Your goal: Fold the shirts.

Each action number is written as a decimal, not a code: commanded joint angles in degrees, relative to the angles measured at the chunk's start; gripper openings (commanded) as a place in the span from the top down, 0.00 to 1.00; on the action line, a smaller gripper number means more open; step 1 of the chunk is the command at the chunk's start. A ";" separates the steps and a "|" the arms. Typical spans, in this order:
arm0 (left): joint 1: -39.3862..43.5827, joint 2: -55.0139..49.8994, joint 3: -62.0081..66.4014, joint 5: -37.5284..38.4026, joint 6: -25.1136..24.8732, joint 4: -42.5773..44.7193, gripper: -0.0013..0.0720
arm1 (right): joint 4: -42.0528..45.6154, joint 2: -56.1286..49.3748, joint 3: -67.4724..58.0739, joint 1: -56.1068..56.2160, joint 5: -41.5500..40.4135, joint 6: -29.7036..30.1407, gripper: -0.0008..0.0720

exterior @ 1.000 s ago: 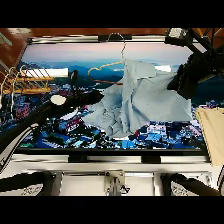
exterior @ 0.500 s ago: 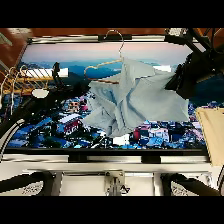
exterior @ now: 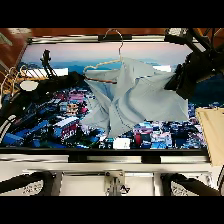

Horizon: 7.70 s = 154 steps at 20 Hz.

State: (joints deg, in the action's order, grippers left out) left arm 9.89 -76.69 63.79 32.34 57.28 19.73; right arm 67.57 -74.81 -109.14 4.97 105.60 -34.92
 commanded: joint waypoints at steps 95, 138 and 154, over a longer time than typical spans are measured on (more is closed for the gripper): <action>19.43 4.83 35.45 -6.25 8.79 48.89 0.91 | -5.95 5.46 -0.07 18.34 -21.09 -35.28 0.85; 16.20 16.59 35.45 -3.19 8.79 45.86 0.31 | 32.17 8.98 -0.07 18.27 -43.45 -47.01 0.90; 16.22 16.57 35.34 6.97 9.01 45.81 0.33 | 67.65 17.51 -0.07 -14.84 -55.30 -68.11 0.90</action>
State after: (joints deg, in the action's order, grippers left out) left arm 26.11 -60.16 99.15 37.91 66.26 65.56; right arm 133.86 -57.63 -109.19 -0.51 53.74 -99.00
